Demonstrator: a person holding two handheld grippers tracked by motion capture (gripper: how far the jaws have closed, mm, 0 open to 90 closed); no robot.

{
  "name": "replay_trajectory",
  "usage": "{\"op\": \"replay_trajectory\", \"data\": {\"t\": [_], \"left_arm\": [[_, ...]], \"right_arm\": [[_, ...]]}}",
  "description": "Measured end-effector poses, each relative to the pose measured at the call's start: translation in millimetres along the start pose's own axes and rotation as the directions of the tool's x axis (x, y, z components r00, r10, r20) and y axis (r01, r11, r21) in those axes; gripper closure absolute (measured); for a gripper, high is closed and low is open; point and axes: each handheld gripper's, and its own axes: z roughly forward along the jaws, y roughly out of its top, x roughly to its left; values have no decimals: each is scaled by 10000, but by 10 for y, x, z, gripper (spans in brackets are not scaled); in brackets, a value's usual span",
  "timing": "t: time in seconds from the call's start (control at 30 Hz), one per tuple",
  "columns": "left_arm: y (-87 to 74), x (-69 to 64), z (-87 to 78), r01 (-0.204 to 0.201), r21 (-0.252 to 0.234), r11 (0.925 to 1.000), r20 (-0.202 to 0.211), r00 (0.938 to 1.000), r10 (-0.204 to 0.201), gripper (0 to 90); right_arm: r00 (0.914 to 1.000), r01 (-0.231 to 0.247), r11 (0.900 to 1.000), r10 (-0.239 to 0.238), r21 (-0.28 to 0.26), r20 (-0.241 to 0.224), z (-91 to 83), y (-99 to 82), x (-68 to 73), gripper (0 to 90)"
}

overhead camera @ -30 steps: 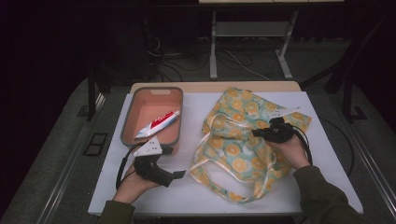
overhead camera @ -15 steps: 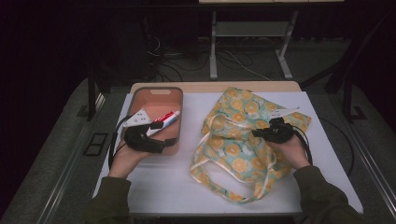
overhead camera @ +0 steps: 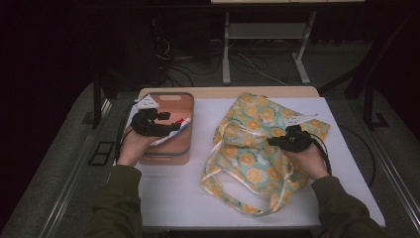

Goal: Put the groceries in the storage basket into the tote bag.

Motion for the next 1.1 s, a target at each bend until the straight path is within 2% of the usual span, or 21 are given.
{"op": "replay_trajectory", "data": {"t": [0.23,0.47,0.57,0.67,0.73,0.8,0.93,1.0,1.1], "left_arm": [[-28,222,210,348,860,9957,-725,9970,-286,396],[-60,351,340,727,1399,9875,-979,9934,-593,418],[-106,366,407,703,1922,9788,-1169,9920,-483,412],[-149,377,467,847,2326,9689,-1324,9897,-547,392],[-162,373,500,731,2647,9616,-1456,9887,-351,382],[-176,373,532,755,2881,9546,-1543,9875,-316,374],[-197,387,576,795,3161,9454,-1691,9853,-263,375],[-213,391,607,874,3404,9362,-1715,9847,-296,381],[-228,387,647,885,3659,9264,-1639,9860,-295,385]], "right_arm": [[10000,64,10000,-64,-12,-35,-2,2,11,894],[9999,100,9999,-100,31,-90,-3,2,21,894],[9999,112,9999,-112,32,-103,-2,3,24,895],[9999,121,9999,-121,16,-104,-6,3,25,895],[9999,126,9999,-126,30,-103,-5,2,26,894],[9999,121,9999,-121,30,-96,-4,2,28,894],[9999,120,9999,-119,29,-96,-7,-1,26,895],[9999,122,9999,-122,17,-94,-10,-3,25,895],[9999,100,9999,-100,27,-87,-16,-6,23,895]]}}
